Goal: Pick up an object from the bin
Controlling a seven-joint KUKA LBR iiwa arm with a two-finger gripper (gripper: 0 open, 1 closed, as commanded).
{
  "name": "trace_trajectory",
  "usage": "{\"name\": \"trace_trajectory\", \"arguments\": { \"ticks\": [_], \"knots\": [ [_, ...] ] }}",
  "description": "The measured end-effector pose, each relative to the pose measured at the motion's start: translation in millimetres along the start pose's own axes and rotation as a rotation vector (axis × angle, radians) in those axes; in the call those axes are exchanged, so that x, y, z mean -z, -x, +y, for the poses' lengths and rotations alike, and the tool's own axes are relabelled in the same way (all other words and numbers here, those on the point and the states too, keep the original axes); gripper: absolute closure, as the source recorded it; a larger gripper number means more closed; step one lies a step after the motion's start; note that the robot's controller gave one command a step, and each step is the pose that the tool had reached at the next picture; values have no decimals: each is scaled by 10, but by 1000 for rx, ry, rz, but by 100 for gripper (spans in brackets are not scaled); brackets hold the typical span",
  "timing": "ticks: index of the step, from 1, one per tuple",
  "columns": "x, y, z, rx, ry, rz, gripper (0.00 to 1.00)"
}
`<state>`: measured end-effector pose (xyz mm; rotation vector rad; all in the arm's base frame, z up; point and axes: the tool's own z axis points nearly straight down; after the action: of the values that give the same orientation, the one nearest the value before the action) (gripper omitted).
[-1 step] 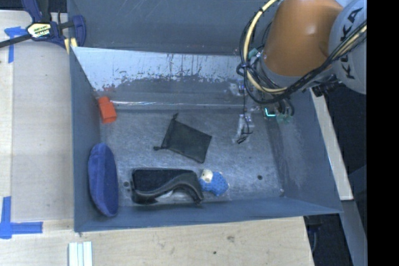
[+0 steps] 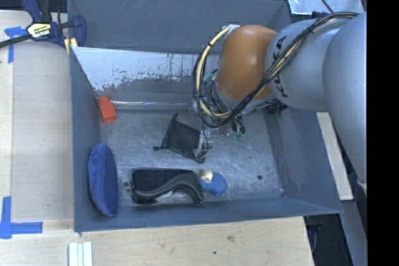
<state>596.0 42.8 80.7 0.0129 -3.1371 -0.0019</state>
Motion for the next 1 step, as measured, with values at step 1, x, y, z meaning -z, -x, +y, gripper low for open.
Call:
{"name": "trace_trajectory", "arguments": {
  "ticks": [1],
  "knots": [
    [49, 20, -17, -2, -1, -8, 100]
  ]
}}
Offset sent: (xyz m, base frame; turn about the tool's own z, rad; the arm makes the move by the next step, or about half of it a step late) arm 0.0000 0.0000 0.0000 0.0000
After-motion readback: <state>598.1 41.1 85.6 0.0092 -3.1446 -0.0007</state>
